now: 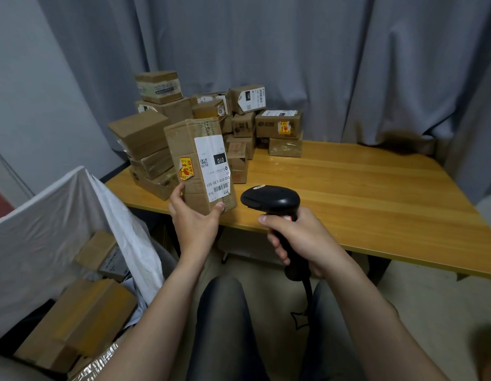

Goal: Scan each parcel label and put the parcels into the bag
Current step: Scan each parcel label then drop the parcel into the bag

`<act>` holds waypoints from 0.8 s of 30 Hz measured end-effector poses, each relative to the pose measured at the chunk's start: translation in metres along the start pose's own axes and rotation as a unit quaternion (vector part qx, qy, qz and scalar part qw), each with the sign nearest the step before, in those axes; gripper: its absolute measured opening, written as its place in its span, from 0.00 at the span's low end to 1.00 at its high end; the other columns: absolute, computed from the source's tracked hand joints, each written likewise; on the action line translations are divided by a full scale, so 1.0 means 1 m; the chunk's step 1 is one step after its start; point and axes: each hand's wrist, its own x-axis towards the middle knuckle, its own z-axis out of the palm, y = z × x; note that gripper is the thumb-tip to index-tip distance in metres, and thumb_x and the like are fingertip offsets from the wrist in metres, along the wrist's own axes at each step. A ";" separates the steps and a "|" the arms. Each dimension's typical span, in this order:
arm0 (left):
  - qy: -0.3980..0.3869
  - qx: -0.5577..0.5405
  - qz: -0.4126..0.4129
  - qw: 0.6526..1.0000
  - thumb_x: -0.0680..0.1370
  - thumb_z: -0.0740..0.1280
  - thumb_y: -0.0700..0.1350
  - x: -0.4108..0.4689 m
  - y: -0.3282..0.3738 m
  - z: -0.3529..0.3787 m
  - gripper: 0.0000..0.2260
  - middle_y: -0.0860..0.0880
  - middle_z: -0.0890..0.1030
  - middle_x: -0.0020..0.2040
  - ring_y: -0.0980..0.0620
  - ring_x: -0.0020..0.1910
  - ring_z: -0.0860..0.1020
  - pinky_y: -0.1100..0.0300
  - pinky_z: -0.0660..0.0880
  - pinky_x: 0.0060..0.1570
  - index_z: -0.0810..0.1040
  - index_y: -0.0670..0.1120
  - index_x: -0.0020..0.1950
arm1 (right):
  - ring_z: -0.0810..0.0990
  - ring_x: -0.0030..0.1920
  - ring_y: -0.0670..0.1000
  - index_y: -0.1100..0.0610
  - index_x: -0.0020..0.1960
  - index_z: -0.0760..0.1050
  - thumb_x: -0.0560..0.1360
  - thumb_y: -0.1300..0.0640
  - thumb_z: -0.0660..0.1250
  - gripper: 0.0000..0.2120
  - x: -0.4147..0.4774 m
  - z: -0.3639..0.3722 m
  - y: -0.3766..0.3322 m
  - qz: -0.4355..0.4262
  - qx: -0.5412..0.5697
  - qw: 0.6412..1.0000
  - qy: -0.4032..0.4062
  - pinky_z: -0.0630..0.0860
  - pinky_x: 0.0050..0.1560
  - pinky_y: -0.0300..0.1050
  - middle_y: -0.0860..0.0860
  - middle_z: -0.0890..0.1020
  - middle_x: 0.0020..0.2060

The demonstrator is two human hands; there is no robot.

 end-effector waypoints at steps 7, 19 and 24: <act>-0.003 0.002 0.002 1.000 0.72 0.80 0.44 -0.003 0.001 -0.002 0.40 0.47 0.64 0.77 0.47 0.75 0.68 0.59 0.68 0.65 0.61 0.52 0.77 | 0.69 0.24 0.51 0.59 0.44 0.74 0.81 0.55 0.70 0.10 0.001 0.002 0.002 0.001 0.010 1.000 0.004 0.66 0.28 0.44 0.53 0.73 0.28; 0.002 0.008 -0.001 1.000 0.72 0.80 0.44 -0.003 0.001 -0.007 0.40 0.47 0.64 0.77 0.48 0.75 0.66 0.58 0.67 0.66 0.61 0.52 0.77 | 0.70 0.24 0.51 0.59 0.47 0.75 0.81 0.55 0.70 0.09 0.001 0.005 0.004 -0.008 0.019 1.000 0.002 0.66 0.27 0.43 0.52 0.74 0.28; 0.000 0.012 -0.002 1.000 0.72 0.81 0.44 -0.001 0.001 -0.013 0.40 0.48 0.64 0.77 0.48 0.74 0.67 0.59 0.66 0.65 0.62 0.52 0.77 | 0.71 0.25 0.51 0.59 0.43 0.76 0.81 0.54 0.70 0.11 0.009 0.007 0.004 -0.006 0.005 1.000 0.011 0.68 0.27 0.43 0.53 0.75 0.28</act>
